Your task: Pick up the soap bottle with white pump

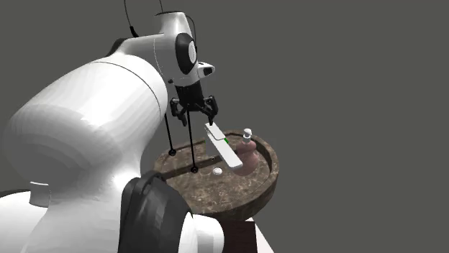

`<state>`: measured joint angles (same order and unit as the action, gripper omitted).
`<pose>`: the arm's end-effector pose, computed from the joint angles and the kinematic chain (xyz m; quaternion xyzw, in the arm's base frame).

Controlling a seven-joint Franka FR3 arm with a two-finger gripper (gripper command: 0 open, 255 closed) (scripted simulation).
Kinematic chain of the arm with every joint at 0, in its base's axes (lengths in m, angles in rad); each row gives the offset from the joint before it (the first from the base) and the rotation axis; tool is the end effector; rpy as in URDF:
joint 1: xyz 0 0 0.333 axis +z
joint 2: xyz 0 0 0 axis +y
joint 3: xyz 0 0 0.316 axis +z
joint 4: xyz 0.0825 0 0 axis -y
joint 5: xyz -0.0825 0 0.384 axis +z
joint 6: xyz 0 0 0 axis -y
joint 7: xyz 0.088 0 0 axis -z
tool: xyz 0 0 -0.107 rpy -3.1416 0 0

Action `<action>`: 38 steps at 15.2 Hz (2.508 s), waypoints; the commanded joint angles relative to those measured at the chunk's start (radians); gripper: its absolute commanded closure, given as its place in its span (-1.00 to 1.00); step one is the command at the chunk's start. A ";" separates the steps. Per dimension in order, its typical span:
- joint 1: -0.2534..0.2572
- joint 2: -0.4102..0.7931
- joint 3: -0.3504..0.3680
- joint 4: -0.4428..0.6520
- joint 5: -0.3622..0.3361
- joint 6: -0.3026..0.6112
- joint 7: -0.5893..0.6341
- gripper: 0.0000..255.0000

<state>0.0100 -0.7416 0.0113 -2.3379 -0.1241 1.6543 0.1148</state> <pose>0.3276 -0.0043 0.5935 0.9964 -0.0446 0.0332 0.0637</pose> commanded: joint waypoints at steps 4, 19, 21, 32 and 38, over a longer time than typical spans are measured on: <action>-0.013 0.088 -0.056 0.018 -0.005 0.067 -0.046 -1.00; -0.045 0.631 -0.289 0.283 0.129 0.289 -0.327 -1.00; -0.054 0.714 -0.308 0.341 0.169 0.298 -0.371 -1.00; -0.124 1.033 -0.330 0.572 0.328 0.313 -0.519 -1.00; -0.125 1.056 -0.326 0.540 0.340 0.366 -0.530 -1.00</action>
<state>-0.1154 0.3136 -0.3149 -1.7957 0.2152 2.0160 -0.4147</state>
